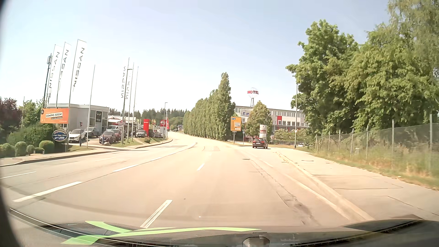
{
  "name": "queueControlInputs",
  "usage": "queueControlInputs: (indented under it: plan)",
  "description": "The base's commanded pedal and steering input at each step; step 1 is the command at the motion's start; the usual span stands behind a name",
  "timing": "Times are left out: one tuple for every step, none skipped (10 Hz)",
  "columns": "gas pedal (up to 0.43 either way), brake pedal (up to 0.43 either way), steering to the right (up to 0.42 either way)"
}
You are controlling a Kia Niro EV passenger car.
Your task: Follow the waypoints while adhering to traffic rules and regulations
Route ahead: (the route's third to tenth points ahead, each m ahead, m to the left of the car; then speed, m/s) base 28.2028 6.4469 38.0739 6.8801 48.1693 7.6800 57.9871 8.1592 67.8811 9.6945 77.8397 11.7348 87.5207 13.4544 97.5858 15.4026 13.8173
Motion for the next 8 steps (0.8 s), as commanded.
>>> queueControlInputs:
  plan:
    - [0.13, 0.0, -0.011]
    - [0.13, 0.0, -0.011]
    - [0.13, 0.0, -0.011]
    - [0.13, 0.0, -0.011]
    - [0.13, 0.0, -0.011]
    - [0.13, 0.0, -0.011]
    - [0.13, 0.0, -0.011]
    - [0.13, 0.0, -0.011]
